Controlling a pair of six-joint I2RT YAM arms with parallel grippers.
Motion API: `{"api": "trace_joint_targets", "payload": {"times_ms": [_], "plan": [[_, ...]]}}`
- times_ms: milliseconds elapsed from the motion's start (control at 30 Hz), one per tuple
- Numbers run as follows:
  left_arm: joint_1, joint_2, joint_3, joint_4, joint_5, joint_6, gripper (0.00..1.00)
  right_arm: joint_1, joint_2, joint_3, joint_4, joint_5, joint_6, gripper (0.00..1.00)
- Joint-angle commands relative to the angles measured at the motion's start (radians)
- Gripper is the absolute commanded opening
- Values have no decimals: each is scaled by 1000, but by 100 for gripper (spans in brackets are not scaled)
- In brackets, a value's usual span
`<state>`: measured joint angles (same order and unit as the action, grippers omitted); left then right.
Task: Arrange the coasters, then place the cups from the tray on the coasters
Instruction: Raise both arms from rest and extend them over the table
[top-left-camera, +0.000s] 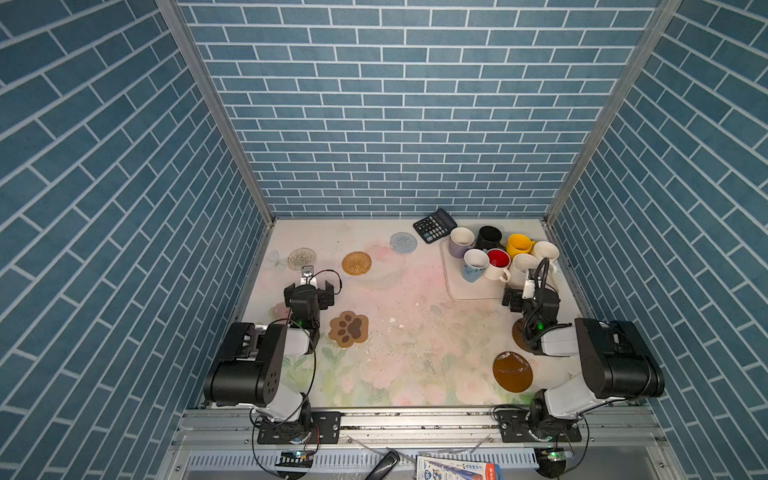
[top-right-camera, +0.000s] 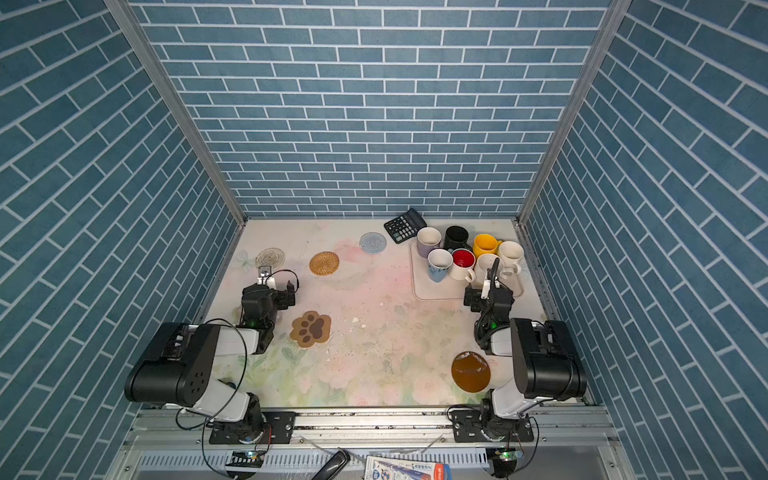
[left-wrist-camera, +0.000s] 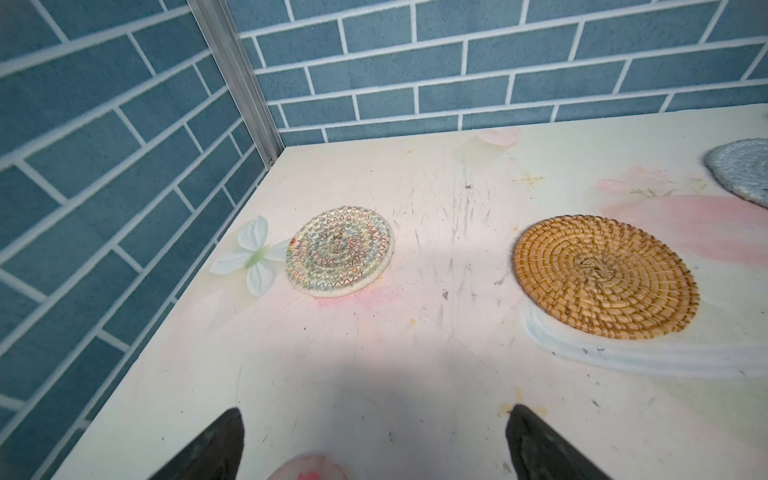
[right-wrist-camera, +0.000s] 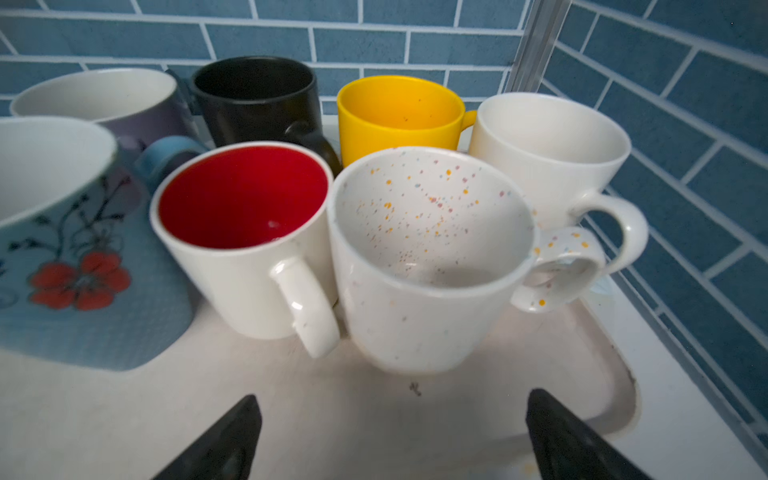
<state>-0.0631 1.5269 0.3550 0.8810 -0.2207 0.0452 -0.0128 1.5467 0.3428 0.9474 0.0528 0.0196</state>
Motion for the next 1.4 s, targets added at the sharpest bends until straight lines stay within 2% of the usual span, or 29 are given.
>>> {"api": "trace_joint_targets", "payload": {"times_ms": [0,1067,1200,1300,1367], "plan": [[4,-1,18,6,-6,-2,99,-13,-8,35,-58,-46,4,99],[8,-5,19,7,-2,-3,99,-20,-10,43,-73,-14,20,99],[5,-141,106,-264,-120,-46,99,-10,-149,20,-147,42,28,99],[6,-261,167,-431,-104,-45,99,4,-345,16,-282,108,59,99],[6,-343,229,-549,-60,-61,99,4,-490,50,-441,129,109,99]]}}
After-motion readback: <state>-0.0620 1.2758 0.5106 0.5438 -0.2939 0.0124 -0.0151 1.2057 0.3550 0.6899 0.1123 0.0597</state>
